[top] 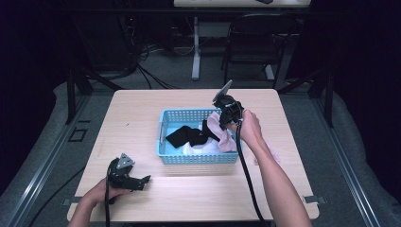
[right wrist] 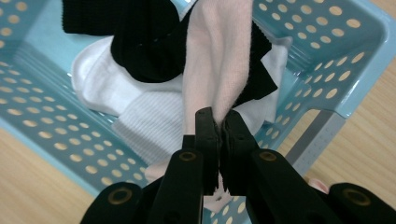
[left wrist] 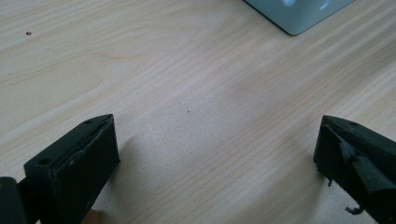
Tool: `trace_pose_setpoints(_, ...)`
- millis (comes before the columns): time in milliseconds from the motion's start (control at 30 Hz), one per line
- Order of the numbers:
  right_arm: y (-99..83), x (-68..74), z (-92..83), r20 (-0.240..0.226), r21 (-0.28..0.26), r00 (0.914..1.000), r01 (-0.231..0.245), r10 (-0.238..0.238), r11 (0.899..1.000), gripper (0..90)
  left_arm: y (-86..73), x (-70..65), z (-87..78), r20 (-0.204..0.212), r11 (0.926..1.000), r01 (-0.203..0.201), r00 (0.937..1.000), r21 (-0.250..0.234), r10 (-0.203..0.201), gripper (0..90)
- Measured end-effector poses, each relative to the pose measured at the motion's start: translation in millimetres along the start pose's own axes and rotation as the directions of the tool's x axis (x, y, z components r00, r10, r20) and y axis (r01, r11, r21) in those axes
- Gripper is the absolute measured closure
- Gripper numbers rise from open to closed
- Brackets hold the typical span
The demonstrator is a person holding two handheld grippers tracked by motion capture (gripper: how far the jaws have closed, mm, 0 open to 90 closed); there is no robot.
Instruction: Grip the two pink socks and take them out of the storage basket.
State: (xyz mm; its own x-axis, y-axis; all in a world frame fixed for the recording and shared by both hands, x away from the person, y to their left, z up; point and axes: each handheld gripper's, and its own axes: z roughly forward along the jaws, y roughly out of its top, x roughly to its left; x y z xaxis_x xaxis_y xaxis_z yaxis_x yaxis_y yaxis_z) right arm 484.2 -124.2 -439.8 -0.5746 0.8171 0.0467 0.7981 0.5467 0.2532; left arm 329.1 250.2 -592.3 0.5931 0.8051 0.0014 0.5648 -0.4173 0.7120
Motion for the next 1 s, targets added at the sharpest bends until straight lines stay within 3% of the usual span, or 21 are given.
trace_pose_setpoints(367,1.6,-0.1,-38.2,-0.028,-0.058,0.9996,-0.008,0.006,0.998,86.5,0.0,0.0,0.0,0.000,1.0000,0.000,1.0000,0.000,0.000,0.0)
trace_pose_setpoints(533,2.1,-0.2,-55.5,-0.018,-0.048,0.9998,0.009,-0.010,0.999,86.4,0.0,-0.1,0.0,0.000,1.0000,0.001,1.0000,0.000,-0.001,0.0)
trace_pose_setpoints(733,-0.5,-2.4,-74.3,-0.019,-0.078,0.9998,0.005,-0.006,0.997,86.4,0.2,-0.2,0.1,0.000,1.0000,0.002,1.0000,0.000,-0.002,0.0)
trace_pose_setpoints(1000,-8.4,-13.6,-97.3,-0.012,-0.103,0.9999,-0.011,0.010,0.995,86.4,0.1,-0.3,0.2,0.000,1.0000,0.004,1.0000,-0.001,-0.004,0.0)
